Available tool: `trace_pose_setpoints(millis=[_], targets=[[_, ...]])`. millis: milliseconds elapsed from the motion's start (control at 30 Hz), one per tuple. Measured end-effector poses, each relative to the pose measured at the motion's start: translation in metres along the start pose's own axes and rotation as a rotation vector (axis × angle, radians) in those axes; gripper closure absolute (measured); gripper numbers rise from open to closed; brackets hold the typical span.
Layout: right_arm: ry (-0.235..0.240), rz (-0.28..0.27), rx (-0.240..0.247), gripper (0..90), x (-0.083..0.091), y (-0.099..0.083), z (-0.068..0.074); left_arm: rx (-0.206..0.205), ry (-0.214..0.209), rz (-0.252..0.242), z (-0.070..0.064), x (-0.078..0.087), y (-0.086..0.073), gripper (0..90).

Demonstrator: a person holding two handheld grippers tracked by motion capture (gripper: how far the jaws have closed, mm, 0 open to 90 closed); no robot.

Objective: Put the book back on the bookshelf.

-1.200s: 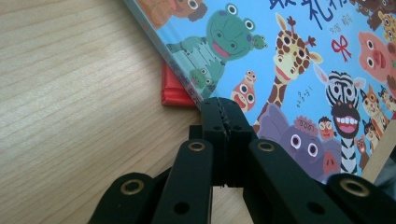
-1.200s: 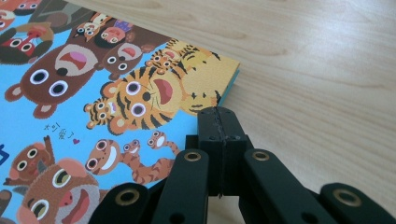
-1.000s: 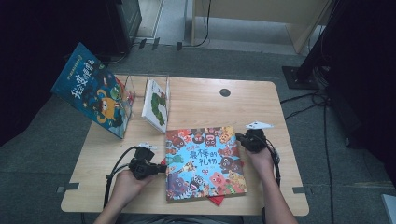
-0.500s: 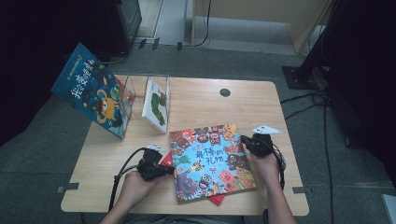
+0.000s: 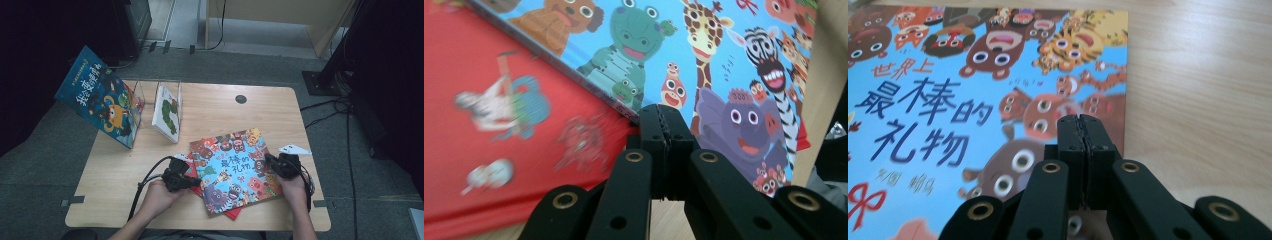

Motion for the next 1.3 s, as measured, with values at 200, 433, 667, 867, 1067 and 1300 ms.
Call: trace_pose_setpoints(millis=[200,433,667,867,1067,1300], targets=[[-0.034,0.005,-0.021,88.6,0.017,-0.017,-0.001,-0.012,-0.025,0.021,0.004,0.0,0.01,90.0],[-0.06,0.006,-0.039,88.2,0.033,-0.032,0.002,-0.003,-0.015,-0.007,0.022,0.011,0.025,90.0],[-0.083,0.004,-0.055,88.2,0.049,-0.047,0.009,0.007,0.029,-0.029,0.041,0.02,0.036,89.3],[-0.097,-0.001,-0.072,89.1,0.061,-0.058,0.012,0.026,0.056,-0.05,0.057,0.026,0.043,88.6],[-0.11,0.0,-0.089,90.0,0.073,-0.069,0.016,0.038,0.065,-0.059,0.065,0.029,0.047,88.5],[-0.127,0.039,-0.099,90.0,0.084,-0.08,0.019,0.055,0.072,-0.069,0.072,0.032,0.049,87.8]])
Point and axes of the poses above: each handheld gripper's, and its own axes: x roughly backward along the jaws, y roughly out of its top, z roughly to its left, the point moved 1 cm from there along -x, roughly forward along the jaws, and after that the axes turned 9 degrees about y, right-handed, at the moved point
